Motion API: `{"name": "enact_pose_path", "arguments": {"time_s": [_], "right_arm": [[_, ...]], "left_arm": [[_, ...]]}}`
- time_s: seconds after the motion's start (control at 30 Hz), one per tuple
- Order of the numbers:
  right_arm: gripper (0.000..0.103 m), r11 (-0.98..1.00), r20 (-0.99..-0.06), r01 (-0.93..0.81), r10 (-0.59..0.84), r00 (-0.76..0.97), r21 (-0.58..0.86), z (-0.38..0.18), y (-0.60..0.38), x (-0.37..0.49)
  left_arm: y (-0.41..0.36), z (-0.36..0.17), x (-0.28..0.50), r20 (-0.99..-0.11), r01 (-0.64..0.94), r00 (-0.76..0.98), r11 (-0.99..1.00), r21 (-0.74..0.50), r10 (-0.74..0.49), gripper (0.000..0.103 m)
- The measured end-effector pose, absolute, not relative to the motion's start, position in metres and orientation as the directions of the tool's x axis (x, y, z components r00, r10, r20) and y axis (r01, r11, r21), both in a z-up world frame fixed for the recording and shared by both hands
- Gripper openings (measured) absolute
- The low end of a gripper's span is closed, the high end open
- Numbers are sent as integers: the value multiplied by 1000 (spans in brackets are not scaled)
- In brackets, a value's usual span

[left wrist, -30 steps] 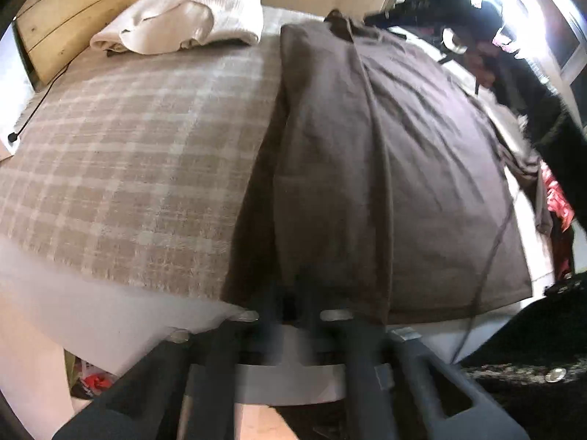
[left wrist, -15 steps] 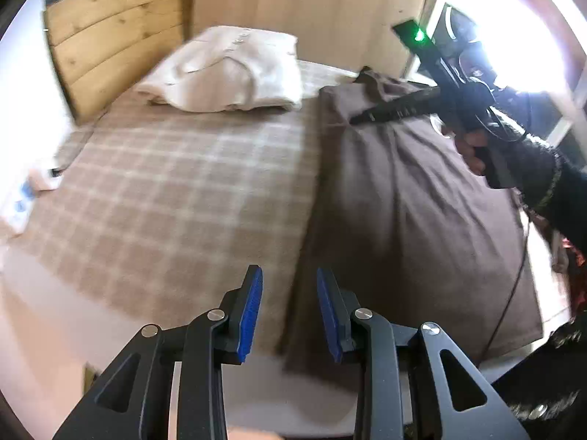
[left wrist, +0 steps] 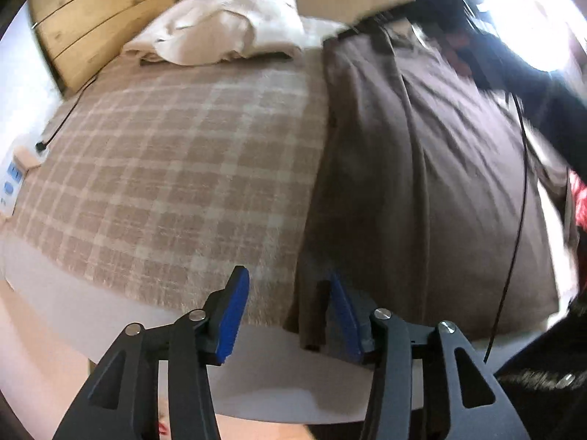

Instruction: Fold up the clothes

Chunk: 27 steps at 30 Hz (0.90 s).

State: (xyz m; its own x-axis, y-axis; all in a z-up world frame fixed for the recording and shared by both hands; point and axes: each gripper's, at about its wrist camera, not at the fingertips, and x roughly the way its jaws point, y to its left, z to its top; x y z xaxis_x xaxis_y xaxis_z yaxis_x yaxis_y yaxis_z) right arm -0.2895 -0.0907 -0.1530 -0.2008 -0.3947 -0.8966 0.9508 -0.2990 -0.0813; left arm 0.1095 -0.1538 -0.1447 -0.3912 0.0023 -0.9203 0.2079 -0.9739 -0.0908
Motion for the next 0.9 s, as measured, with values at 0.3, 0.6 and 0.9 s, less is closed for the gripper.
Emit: {"name": "enact_pose_path", "arguments": {"time_s": [0.3, 0.6, 0.9], "right_arm": [[54, -70, -934, 996, -350, -74, -52, -179, -114, -301], [54, 54, -956, 998, -291, 42, 27, -172, -97, -304], [54, -181, -964, 980, -265, 29, 79, -154, -68, -307]], "left_arm": [[-150, -170, 89, -928, 190, -372, -976, -104, 27, 45], [-141, -182, 66, -936, 146, -349, -983, -110, 53, 22], [-139, -183, 58, -937, 127, -342, -984, -124, 74, 18]]}}
